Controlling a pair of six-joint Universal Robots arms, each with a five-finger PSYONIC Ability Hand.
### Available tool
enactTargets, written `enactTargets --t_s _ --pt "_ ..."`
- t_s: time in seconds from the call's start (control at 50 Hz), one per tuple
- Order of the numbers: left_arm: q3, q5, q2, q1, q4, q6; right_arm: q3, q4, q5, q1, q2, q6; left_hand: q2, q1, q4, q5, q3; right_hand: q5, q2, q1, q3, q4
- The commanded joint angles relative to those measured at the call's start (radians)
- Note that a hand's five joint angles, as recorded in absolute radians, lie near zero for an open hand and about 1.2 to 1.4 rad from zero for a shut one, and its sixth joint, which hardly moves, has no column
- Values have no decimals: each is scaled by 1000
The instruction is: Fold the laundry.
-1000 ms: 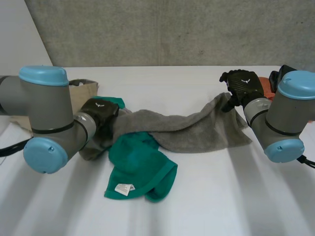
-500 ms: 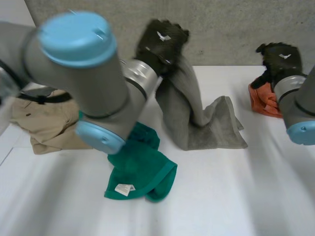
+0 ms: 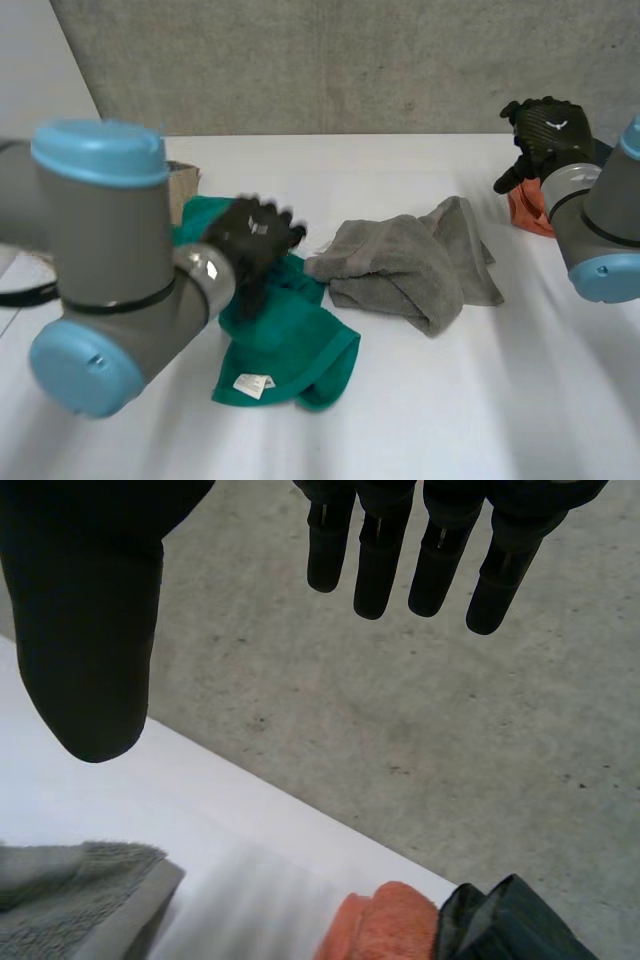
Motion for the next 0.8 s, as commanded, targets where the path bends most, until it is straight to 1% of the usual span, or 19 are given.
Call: enactTargets --t_s 0.02,0.04,0.06,0.1,0.12,0.16,0.18,0.2,0.3,0.36,0.38,0.44,0.48,0.54,0.58,0.62,0.68,0.7,0.8 --pt "-93 129 -57 52 126 91 11 0 2 32 15 -22 -29 -17 -23 -48 -32 25 -54 -20 -8 -8" --pt "-90 131 -72 55 146 90 13 2 2 37 18 -24 38 51 45 20 35 25 -54 -20 -8 -8" --pt "-79 128 -100 61 182 85 18 3 3 41 18 -30 231 243 237 212 228 25 -54 -20 -8 -8" --pt "-64 123 -126 67 215 81 22 5 2 46 18 -36 440 453 446 421 437 25 -54 -20 -8 -8" --pt "-47 120 -141 75 239 80 25 6 2 47 18 -39 685 698 692 667 682 25 -54 -20 -8 -8" --pt "-29 116 -152 84 252 84 34 6 3 52 13 -50 936 949 942 917 933 25 -54 -20 -8 -8" --pt "-21 113 -152 88 253 84 36 6 3 54 13 -55 1126 1139 1133 1108 1123 25 -54 -20 -8 -8" --pt "-6 104 -149 96 250 85 39 6 2 55 12 -59 1192 1204 1198 1173 1189 25 -54 -20 -8 -8" --pt "19 38 -79 142 227 74 47 6 0 57 7 -62 1193 1205 1199 1174 1189 25 -54 -20 -8 -8" --pt "31 7 21 211 244 65 51 6 0 58 6 -62 1193 1205 1199 1174 1189 25 -54 -20 -8 -8" --pt "49 5 74 255 259 61 50 6 -2 58 6 -62 1193 1205 1199 1174 1189 25 -54 -20 -8 -8" --pt "95 10 135 326 279 50 51 6 -2 63 7 -64 1193 1205 1199 1174 1189 25 -54 -20 -8 -8" --pt "164 11 155 396 285 27 51 6 -2 69 9 -64 1193 1205 1199 1174 1189 25 -54 -20 -8 -8" --pt "268 11 141 472 261 -25 51 6 0 77 12 -64 1193 1205 1199 1174 1189 25 -54 -20 -8 -8" --pt "324 13 120 505 238 -54 51 6 0 80 13 -64 1193 1205 1199 1174 1189 25 -54 -20 -8 -8" --pt "411 8 71 548 197 -85 54 6 0 83 15 -65 1193 1205 1199 1174 1189 25 -54 -20 -8 -8" --pt "480 8 17 578 141 -102 56 6 0 84 15 -68 1193 1205 1199 1174 1189 25 -54 -20 -8 -8" --pt "522 14 -20 590 100 -107 56 6 0 84 16 -70 1193 1205 1199 1174 1189 25 -54 -20 -8 -8" --pt "582 22 -149 604 -18 -107 56 6 0 86 18 -75 1193 1205 1199 1174 1189 25 -54 -20 -8 -8"
